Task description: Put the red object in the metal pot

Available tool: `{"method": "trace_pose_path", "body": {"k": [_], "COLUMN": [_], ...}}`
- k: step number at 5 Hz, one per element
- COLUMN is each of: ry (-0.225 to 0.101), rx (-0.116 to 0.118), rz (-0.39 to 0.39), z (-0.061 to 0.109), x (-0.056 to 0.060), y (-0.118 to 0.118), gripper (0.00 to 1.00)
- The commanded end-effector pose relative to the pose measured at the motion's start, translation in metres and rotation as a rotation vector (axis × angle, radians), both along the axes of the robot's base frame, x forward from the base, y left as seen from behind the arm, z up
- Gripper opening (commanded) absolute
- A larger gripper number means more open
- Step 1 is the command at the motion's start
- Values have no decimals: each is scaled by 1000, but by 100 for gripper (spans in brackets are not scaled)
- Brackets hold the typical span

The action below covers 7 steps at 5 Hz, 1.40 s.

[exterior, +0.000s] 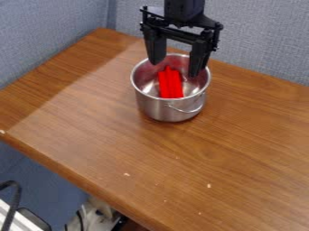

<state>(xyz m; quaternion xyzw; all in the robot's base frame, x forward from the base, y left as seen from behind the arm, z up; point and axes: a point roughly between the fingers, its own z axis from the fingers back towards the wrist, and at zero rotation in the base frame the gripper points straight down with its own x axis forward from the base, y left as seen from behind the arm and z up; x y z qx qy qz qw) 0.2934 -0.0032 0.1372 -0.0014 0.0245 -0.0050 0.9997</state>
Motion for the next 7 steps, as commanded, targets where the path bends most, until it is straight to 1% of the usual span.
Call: {"method": "trace_pose_path", "body": {"k": [1, 2, 3, 4, 6, 7], "ry": [21, 41, 40, 34, 8, -2], "rx": [17, 34, 34, 32, 23, 28], "rz": [-3, -7, 5, 19, 41, 46], "z": [-1, -2, 3, 8, 22, 27], "x": [-2, -4, -4, -3, -2, -2], "y": [-1, -2, -2, -2, -2, -3], "gripper": [100, 100, 100, 100, 100, 100]}}
